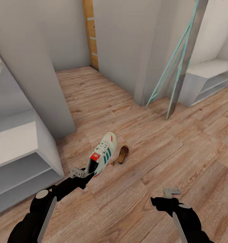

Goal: Pick up the two gym shoes and the two sandals from the corridor floor and place them onto the hallstand (shoe rack) in the corridor, making sure they are on the rack and not on the floor. Arrange them so the two gym shoes are next to each other and the two sandals are next to each other.

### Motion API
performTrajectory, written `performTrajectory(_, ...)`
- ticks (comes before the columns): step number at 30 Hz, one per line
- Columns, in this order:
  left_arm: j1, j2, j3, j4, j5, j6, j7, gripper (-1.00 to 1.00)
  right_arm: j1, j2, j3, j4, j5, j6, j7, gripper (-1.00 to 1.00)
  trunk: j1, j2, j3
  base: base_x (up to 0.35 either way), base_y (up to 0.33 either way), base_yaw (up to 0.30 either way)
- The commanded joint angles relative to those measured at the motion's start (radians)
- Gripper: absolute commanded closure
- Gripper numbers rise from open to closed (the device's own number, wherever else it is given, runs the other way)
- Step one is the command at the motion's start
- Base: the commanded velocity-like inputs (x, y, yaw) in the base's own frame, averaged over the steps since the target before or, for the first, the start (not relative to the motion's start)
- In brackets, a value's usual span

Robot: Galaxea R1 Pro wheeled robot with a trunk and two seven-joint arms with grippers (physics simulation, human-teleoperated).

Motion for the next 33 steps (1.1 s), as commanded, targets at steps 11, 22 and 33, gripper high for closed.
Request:
performTrajectory(11,0.011,-0.015,-0.033,-0.007,0.005,0.001,-0.007,1.0,-0.034,0.01,-0.005,0.048,-0.026,-0.043,0.001,-1.0,0.0,0.0,-0.001,0.075,0.05,0.0)
performTrajectory(22,0.024,0.001,0.013,-0.007,0.006,0.0,-0.008,1.0,-0.005,0.002,-0.002,-0.006,0.005,0.019,0.003,-1.0,0.0,0.0,-0.001,0.008,0.0,0.0)
performTrajectory(33,0.024,0.001,0.014,-0.007,0.006,0.0,-0.008,1.0,-0.005,0.002,-0.004,-0.038,0.005,0.044,0.003,-1.0,0.0,0.0,-0.001,0.289,0.095,0.0)
